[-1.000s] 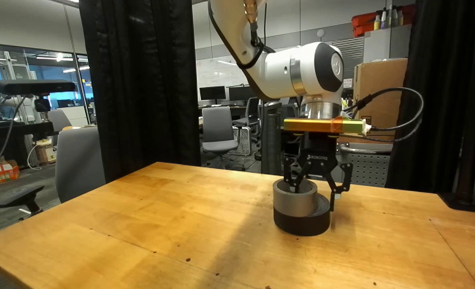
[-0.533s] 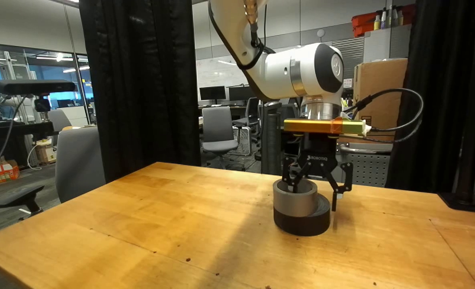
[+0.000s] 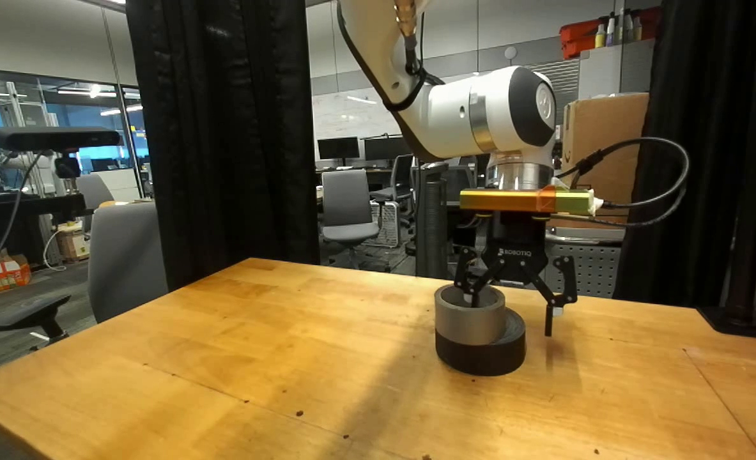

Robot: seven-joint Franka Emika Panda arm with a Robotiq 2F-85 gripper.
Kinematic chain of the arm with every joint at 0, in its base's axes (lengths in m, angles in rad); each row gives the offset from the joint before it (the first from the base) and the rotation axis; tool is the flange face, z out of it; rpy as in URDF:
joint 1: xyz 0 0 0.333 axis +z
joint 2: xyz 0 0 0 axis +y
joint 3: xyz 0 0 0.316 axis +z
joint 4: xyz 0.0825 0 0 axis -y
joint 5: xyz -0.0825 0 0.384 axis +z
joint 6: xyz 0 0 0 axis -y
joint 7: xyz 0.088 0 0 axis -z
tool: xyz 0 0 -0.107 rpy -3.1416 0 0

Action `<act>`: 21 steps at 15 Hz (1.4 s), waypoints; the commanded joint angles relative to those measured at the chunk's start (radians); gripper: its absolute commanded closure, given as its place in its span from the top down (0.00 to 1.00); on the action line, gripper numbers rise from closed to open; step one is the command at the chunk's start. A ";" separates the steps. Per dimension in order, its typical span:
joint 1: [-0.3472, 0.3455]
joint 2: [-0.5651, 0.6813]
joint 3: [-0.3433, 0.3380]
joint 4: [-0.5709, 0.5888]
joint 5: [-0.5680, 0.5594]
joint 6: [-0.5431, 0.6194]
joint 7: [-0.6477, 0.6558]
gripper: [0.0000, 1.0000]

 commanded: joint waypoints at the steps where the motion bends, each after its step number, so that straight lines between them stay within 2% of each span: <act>1: -0.013 0.000 -0.010 0.013 -0.015 -0.003 -0.017 1.00; 21: -0.017 0.001 -0.010 0.002 -0.006 -0.002 -0.004 1.00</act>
